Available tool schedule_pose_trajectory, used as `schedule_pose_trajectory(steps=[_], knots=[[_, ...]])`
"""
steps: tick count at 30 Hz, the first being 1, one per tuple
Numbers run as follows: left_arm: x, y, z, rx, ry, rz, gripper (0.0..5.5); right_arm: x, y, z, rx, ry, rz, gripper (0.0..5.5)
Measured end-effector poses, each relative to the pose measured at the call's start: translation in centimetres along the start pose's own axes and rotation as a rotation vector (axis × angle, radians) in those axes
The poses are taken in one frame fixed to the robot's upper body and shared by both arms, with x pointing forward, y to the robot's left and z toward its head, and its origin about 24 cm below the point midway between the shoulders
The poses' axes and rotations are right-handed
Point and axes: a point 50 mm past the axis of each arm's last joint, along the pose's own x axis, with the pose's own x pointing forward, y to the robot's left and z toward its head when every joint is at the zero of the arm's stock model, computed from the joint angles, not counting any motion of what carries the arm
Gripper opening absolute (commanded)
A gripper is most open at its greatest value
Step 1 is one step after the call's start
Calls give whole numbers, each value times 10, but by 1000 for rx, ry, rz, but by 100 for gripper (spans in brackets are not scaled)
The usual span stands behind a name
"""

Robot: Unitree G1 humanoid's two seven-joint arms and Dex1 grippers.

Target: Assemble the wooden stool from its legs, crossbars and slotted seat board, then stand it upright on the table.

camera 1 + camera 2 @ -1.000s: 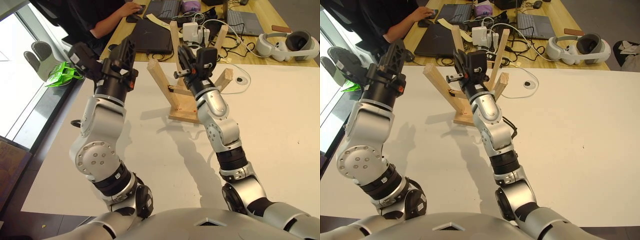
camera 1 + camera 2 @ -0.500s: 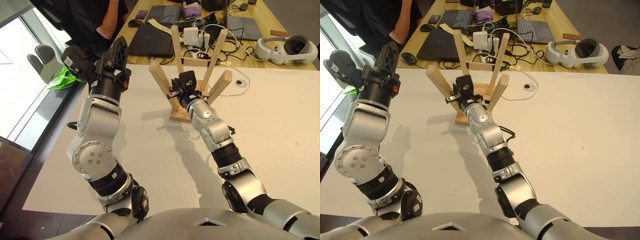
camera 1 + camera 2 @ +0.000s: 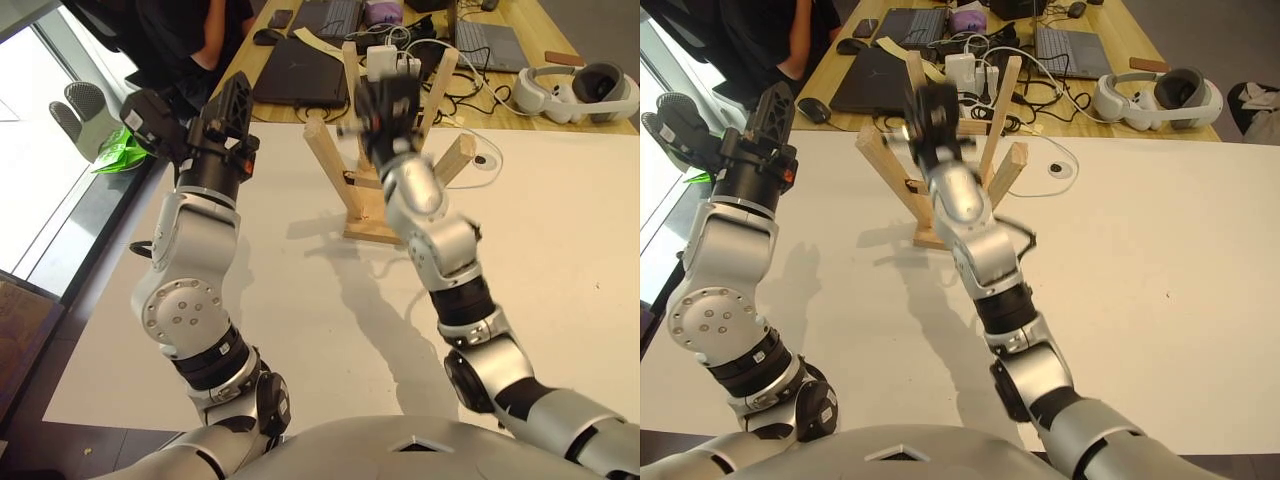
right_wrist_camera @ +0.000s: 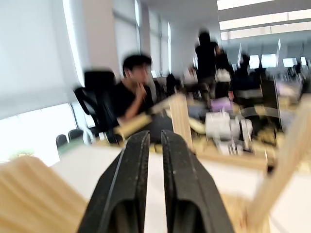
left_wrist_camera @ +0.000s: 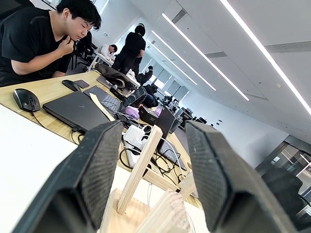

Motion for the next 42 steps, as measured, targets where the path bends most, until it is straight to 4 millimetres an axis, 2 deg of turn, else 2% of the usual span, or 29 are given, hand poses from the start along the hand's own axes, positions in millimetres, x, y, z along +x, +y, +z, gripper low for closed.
schedule_pose_trajectory(steps=[1, 4, 8, 10, 12, 15, 20, 22, 23, 25, 26, 27, 29, 30, 31, 33, 34, 35, 37, 39, 42], knots=[[0, 1, -1, 1, 4, 9, 235, -1, -2, -10, 17, 41, -2, 47], [-1, 1, -3, 1, 9, 9, 235, -1, -4, -14, 32, 83, 29, 47], [-1, 1, -4, 4, 12, 14, 235, -1, -5, -11, 64, 82, 62, 47], [-1, 2, -2, 22, 5, 15, 235, -3, -3, -2, 117, 44, 117, 47], [0, 3, -2, 55, 4, 23, 235, -7, 1, 15, 153, -48, 165, 47], [2, 7, 0, 87, -4, 40, 235, -18, 5, 56, 166, -270, 213, 47], [6, 16, -4, 101, 5, 89, 235, -29, 17, 105, 134, -484, 293, 47], [9, 20, -4, 125, 10, 97, 235, -34, 12, 136, 118, -626, 251, 47], [12, 21, -2, 149, 0, 92, 235, -42, 8, 163, 99, -750, 211, 47], [18, 18, 1, 167, -18, 74, 235, -57, -6, 198, 47, -924, 142, 47], [23, 15, 1, 175, -28, 58, 235, -61, -22, 207, 1, -963, 68, 47], [28, 10, 3, 182, -43, 29, 235, -64, -47, 213, -50, -984, -35, 47], [40, 1, 11, 190, -81, -20, 235, -63, -83, 208, -120, -946, -180, 47], [48, -9, 18, 194, -110, -69, 235, -56, -108, 188, -123, -833, -260, 47], [53, -15, 23, 191, -125, -110, 235, -51, -123, 167, -109, -725, -309, 47], [60, -25, 24, 175, -109, -197, 235, -46, -146, 111, -53, -470, -372, 47], [63, -27, 18, 160, -68, -254, 235, -47, -154, 68, -1, -292, -401, 47], [65, -28, 9, 161, -7, -284, 235, -51, -155, 38, 38, -174, -411, 47], [64, -27, -13, 171, 106, -326, 235, -56, -149, 12, 77, -68, -399, 47], [60, -27, -24, 180, 167, -354, 235, -56, -139, 10, 83, -60, -363, 47], [65, -31, -10, 194, 135, -378, 235, -56, -131, 6, 85, -47, -332, 47]])
